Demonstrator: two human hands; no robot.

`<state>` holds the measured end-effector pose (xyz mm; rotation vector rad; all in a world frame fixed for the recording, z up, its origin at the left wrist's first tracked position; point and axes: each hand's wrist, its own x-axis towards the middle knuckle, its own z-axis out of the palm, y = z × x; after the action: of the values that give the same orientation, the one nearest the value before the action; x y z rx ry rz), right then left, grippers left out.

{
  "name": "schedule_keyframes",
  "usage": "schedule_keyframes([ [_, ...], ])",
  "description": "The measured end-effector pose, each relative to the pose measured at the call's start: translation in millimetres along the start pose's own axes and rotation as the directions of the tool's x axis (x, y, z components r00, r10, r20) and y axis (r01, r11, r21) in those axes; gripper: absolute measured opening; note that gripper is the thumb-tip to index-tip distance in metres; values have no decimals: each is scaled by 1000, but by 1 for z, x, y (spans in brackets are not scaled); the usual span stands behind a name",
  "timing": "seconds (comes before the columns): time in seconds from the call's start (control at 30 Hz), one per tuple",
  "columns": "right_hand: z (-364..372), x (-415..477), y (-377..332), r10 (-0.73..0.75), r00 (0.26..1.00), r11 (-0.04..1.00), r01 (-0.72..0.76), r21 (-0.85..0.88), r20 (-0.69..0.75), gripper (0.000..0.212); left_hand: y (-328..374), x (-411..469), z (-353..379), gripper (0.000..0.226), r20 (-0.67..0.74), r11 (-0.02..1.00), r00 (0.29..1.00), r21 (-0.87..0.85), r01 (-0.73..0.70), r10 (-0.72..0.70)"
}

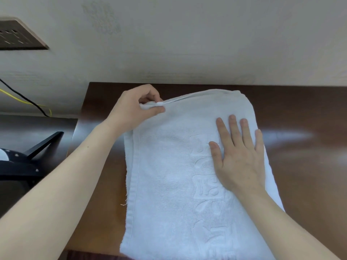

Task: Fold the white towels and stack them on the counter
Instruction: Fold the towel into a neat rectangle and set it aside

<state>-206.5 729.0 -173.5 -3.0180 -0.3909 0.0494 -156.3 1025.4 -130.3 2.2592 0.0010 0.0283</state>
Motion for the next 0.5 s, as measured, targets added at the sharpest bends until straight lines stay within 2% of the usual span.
schedule_keyframes([
  [0.1,0,1,0,-6,1000,1000,6,-1,6,64,-1,5,-4,11,-84,998,996,65,25,-19],
  [0.2,0,1,0,-19,1000,1000,19,-2,8,64,-14,11,-4,7,-180,976,976,153,152,-124],
  [0.33,1,2,1,-18,1000,1000,18,3,13,64,-24,18,19,22,-215,879,960,404,255,-180],
  [0.4,2,2,1,-15,1000,1000,15,4,11,64,-16,17,26,26,-330,861,937,439,258,-113],
  [0.47,2,2,1,-16,1000,1000,16,9,10,65,0,12,35,31,-361,881,930,458,116,66],
  [0.5,3,2,1,-15,1000,1000,15,10,11,65,8,9,43,36,-312,889,940,458,22,137],
])
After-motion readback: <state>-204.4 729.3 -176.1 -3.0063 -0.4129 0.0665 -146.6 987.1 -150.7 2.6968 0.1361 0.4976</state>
